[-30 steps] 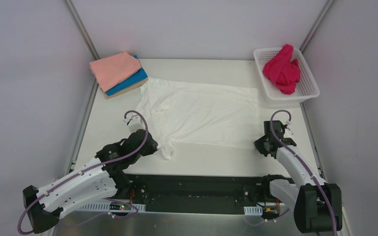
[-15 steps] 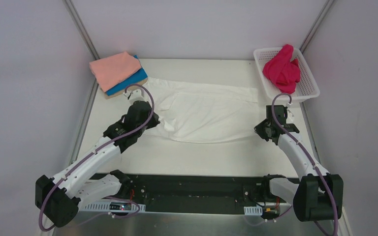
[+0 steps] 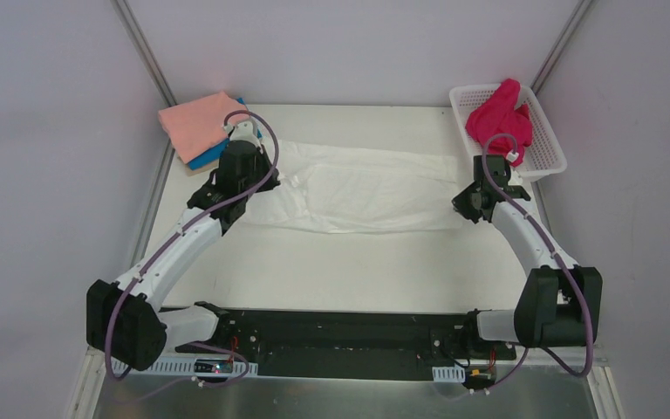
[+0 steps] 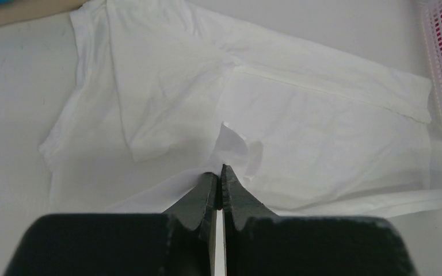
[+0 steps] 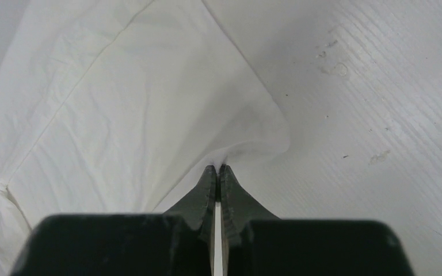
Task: Fold and stack the t-shirts
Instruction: Fold the other side of the tshirt into a rectangle
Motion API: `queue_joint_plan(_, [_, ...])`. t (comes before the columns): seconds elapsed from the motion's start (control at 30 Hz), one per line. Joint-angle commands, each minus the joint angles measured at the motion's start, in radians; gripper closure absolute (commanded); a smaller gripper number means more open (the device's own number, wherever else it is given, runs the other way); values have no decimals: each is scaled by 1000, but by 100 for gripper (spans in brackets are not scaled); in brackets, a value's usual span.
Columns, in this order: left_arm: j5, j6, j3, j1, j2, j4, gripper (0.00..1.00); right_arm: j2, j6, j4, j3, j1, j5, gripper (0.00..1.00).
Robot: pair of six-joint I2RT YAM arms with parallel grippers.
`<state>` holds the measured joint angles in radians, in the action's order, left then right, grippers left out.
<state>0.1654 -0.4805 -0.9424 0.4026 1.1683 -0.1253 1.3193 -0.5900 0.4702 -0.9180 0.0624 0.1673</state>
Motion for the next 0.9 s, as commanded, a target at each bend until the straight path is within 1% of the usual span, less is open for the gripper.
queue_joint_plan(0.0, [-157, 151, -88, -63, 83, 119, 100, 45, 19, 16, -85, -9, 3, 100])
queue_joint_plan(0.17, [-291, 210, -202, -130, 223, 168, 100, 70, 15, 2, -104, -10, 14, 100])
queue_joint_plan(0.33, [-372, 214, -277, -183, 334, 201, 100, 95, 12, -4, -120, -15, 38, 100])
queue_joint_plan(0.5, [-402, 229, -314, -215, 382, 222, 100, 133, 11, -7, -161, -19, 47, 100])
queue_joint_plan(0.73, [-458, 235, -377, -249, 457, 211, 100, 200, 12, -17, -219, -22, 46, 100])
queue_joint_plan(0.87, [-483, 247, -441, -259, 508, 191, 100, 229, 12, -19, -247, -24, 40, 100])
